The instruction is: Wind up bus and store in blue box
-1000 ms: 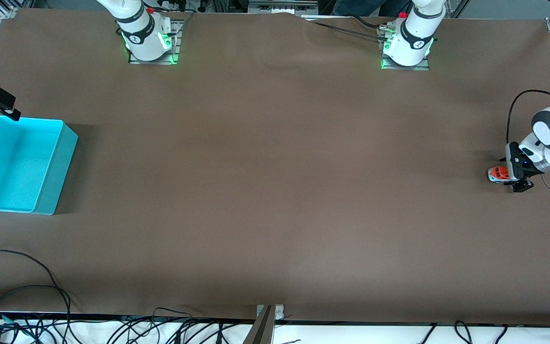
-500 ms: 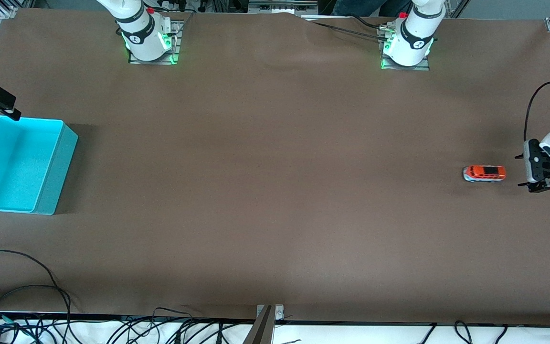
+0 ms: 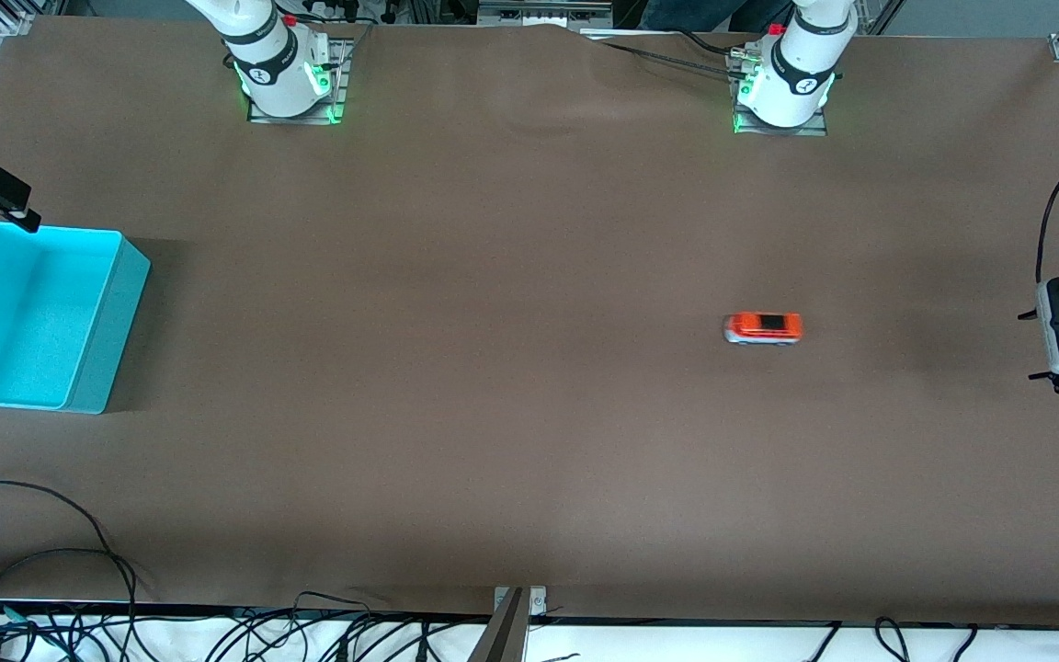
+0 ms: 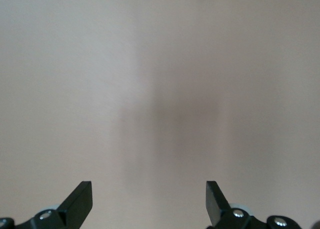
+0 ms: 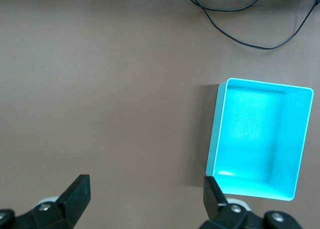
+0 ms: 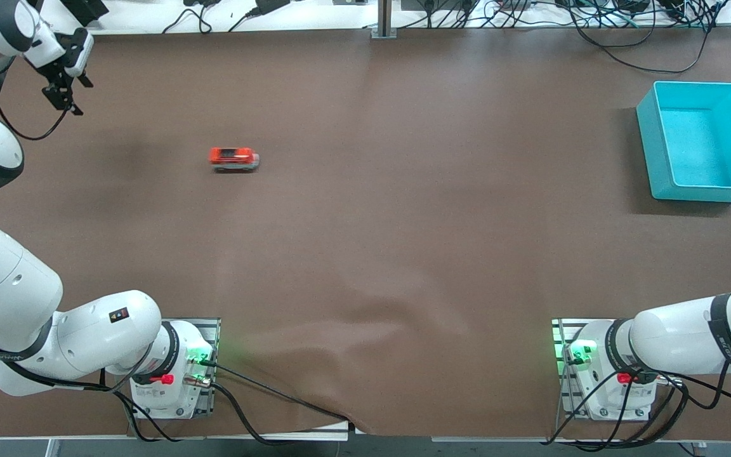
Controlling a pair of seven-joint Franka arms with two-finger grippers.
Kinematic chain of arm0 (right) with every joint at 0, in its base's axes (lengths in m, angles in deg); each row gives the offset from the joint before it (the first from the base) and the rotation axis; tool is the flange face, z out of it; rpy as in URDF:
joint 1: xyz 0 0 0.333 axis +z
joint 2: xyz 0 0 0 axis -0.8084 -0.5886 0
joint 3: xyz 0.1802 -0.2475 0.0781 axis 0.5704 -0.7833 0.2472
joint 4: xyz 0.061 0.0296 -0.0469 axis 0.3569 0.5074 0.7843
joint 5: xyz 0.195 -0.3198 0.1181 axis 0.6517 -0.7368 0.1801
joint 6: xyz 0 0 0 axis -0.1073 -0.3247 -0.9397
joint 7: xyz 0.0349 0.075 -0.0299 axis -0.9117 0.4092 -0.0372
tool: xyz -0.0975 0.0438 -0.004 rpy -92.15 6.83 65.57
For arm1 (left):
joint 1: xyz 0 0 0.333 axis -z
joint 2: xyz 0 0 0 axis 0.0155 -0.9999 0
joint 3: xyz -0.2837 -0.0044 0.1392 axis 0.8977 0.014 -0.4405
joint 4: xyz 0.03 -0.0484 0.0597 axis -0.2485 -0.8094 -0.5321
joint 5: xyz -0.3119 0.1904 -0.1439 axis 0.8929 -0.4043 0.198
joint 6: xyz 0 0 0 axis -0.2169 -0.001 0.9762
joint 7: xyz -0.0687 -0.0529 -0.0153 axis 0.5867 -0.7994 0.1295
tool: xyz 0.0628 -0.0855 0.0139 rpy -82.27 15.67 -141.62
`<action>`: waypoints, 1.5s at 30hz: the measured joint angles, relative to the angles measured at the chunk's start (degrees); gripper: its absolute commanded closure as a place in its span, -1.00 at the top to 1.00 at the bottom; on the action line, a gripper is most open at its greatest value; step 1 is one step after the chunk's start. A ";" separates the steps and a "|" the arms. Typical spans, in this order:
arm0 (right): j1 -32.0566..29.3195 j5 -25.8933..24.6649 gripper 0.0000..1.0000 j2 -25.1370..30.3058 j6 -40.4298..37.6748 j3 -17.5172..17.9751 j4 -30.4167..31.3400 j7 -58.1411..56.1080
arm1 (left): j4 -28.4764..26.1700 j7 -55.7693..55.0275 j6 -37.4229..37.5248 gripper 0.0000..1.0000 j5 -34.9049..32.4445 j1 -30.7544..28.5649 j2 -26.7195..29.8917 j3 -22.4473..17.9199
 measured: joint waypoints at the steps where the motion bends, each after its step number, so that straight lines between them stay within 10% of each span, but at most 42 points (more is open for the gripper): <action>1: 0.00 0.00 1.00 0.00 0.00 0.00 0.00 0.00 | 0.71 -0.76 0.46 1.00 0.00 0.71 0.00 0.06; 45: 0.00 0.05 1.00 0.00 0.00 0.01 0.00 0.00 | 20.35 -34.84 30.44 1.00 0.03 17.01 0.33 0.65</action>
